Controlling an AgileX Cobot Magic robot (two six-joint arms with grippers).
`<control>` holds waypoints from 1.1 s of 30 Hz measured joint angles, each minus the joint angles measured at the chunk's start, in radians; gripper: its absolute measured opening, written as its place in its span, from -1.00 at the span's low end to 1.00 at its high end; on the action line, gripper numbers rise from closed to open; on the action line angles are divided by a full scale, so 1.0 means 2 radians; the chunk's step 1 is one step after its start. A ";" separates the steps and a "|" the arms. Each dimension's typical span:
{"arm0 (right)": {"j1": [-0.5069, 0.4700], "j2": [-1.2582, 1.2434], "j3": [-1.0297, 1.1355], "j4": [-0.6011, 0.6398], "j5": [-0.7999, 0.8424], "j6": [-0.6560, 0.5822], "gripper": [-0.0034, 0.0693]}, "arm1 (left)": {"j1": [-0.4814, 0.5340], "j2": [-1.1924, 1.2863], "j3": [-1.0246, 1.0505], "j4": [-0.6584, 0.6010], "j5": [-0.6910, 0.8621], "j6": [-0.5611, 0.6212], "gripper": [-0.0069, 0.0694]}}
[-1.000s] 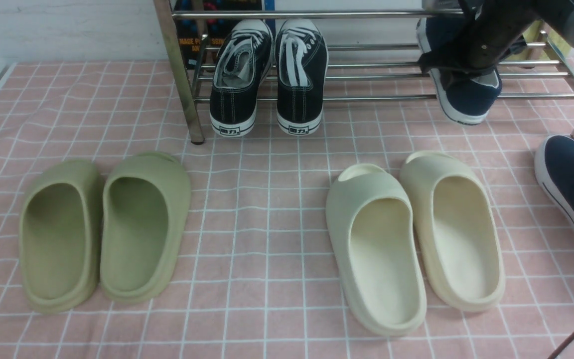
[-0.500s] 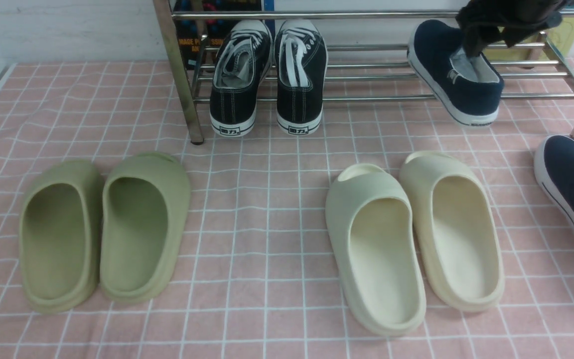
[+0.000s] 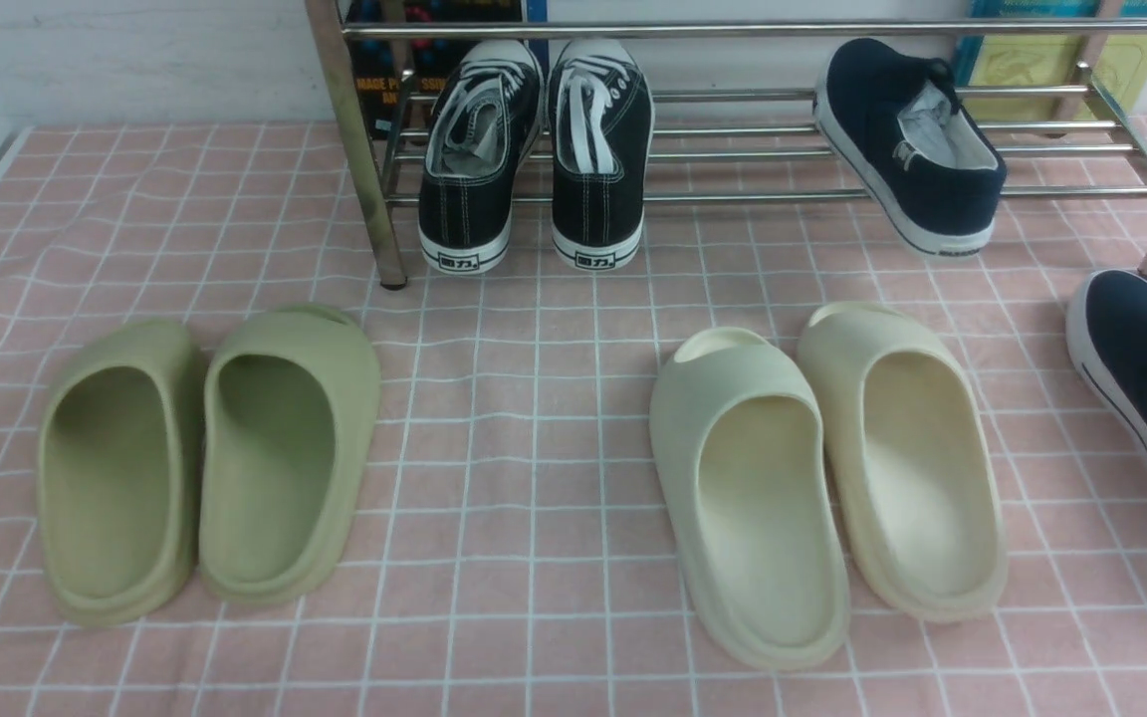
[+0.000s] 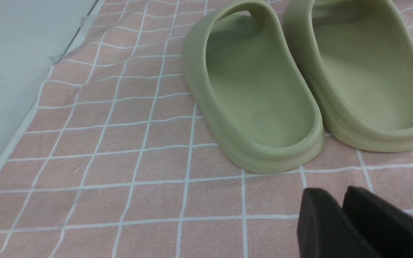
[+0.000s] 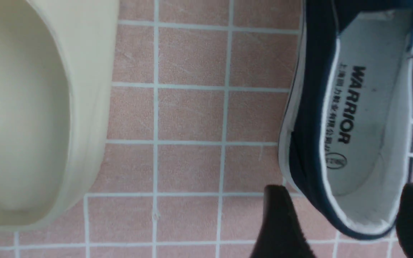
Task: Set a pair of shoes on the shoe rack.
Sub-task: Use the right arm to grab the shoe closest to it, then use the right arm to put a shoe into the shoe rack
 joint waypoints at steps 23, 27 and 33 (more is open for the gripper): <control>0.000 0.025 0.009 -0.035 -0.023 0.045 -0.88 | 0.000 0.000 0.000 0.002 0.000 0.000 -0.49; 0.000 -0.013 -0.039 -0.006 -0.013 0.018 -0.88 | 0.000 0.000 0.000 0.002 0.000 0.000 -0.48; 0.000 0.019 -0.100 0.003 -0.003 0.013 -0.88 | 0.000 0.000 0.000 0.002 0.000 0.000 -0.47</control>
